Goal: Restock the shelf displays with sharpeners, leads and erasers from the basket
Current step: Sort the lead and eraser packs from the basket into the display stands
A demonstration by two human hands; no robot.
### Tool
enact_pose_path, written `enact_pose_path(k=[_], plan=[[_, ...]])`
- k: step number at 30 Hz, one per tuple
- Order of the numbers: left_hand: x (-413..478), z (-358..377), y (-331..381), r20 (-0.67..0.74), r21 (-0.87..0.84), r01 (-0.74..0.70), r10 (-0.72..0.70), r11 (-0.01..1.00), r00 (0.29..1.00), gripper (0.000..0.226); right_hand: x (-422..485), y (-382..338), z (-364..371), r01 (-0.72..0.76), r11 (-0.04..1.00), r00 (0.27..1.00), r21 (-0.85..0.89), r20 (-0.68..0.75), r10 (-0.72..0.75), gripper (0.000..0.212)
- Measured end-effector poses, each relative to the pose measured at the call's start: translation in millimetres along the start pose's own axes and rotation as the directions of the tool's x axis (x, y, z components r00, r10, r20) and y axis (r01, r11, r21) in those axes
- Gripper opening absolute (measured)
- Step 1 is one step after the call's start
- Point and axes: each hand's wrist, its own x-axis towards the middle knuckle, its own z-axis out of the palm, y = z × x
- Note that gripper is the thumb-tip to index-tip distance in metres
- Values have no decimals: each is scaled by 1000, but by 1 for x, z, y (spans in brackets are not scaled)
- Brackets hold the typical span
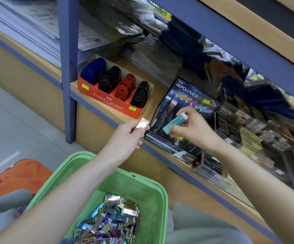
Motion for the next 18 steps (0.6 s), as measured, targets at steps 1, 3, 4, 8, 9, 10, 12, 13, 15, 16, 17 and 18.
enact_pose_path(k=[1,3,4,8,9,10,12,13,15,16,17,18], plan=[[0,0,0,2,-5,-3,3,1000,1000,21,8,1,-5,14,1000,997,-1,-79,-14,34],[0,-1,-1,3,-7,-5,5,1000,1000,20,27,5,-12,60,997,974,-47,-216,-69,34],[0,-1,-1,2,-5,-2,2,1000,1000,20,36,9,-14,76,994,958,-73,-272,-93,29],[1,0,-2,-16,35,7,-7,999,1000,21,67,26,-21,23,966,917,-257,-379,-122,6],[2,0,-2,-17,41,8,-7,999,1000,20,72,29,-22,-4,951,916,-308,-383,-120,10],[2,0,-2,-17,45,8,-7,999,1000,20,76,32,-24,-21,935,916,-354,-382,-124,13],[3,-1,-2,-17,42,10,-9,999,1000,19,81,36,-23,-30,904,922,-426,-362,-140,19],[3,-2,-2,-17,38,12,-11,999,1000,19,83,38,-22,-24,893,929,-450,-339,-146,21],[4,-1,-2,-18,35,17,-16,999,1000,20,86,40,-20,4,870,940,-493,-294,-171,17],[4,-1,-2,-18,33,22,-21,999,1000,20,87,40,-18,18,853,940,-521,-281,-191,15],[5,0,-2,-16,29,25,-25,999,1000,20,88,40,-17,29,836,936,-548,-280,-216,15],[5,1,-2,-14,26,27,-26,999,1000,20,89,40,-17,34,825,927,-564,-290,-236,16]])
